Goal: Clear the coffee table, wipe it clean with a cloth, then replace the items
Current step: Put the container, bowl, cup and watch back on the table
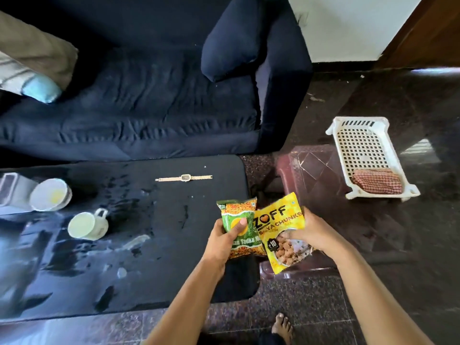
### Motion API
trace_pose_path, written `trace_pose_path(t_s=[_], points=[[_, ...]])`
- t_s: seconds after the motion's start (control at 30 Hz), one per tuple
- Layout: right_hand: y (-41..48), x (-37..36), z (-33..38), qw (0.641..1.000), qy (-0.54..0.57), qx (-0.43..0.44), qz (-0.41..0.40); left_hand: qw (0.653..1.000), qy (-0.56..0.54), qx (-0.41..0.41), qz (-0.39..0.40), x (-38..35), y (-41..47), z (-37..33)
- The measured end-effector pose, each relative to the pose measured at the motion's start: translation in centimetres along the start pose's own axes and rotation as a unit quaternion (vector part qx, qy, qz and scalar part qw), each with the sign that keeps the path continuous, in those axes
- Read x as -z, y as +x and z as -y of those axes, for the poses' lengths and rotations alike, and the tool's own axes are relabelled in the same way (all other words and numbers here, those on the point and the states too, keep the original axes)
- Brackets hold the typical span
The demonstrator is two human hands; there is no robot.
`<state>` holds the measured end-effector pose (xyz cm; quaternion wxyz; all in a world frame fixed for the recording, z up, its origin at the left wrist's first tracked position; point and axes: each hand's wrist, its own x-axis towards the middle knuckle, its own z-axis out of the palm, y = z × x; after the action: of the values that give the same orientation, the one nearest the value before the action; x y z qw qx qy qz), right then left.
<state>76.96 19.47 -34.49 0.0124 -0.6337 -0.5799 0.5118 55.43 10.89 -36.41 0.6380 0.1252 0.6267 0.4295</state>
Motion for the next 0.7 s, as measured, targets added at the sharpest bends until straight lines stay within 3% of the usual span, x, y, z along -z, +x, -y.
trace_pose_path(t_s=[0.13, 0.4, 0.7], points=[[0.6, -7.9, 3.9, 0.998, 0.054, -0.008, 0.004, 0.999, 0.001, -0.003, -0.048, 8.7, 0.0, -1.6], [2.4, -18.4, 8.2, 0.992, 0.094, -0.049, -0.064, 0.989, 0.047, -0.006, -0.141, 21.7, 2.7, -1.6], [2.5, -22.8, 9.2, 0.986, 0.059, -0.081, -0.131, 0.955, 0.205, -0.022, -0.214, 23.5, 5.1, -0.3]])
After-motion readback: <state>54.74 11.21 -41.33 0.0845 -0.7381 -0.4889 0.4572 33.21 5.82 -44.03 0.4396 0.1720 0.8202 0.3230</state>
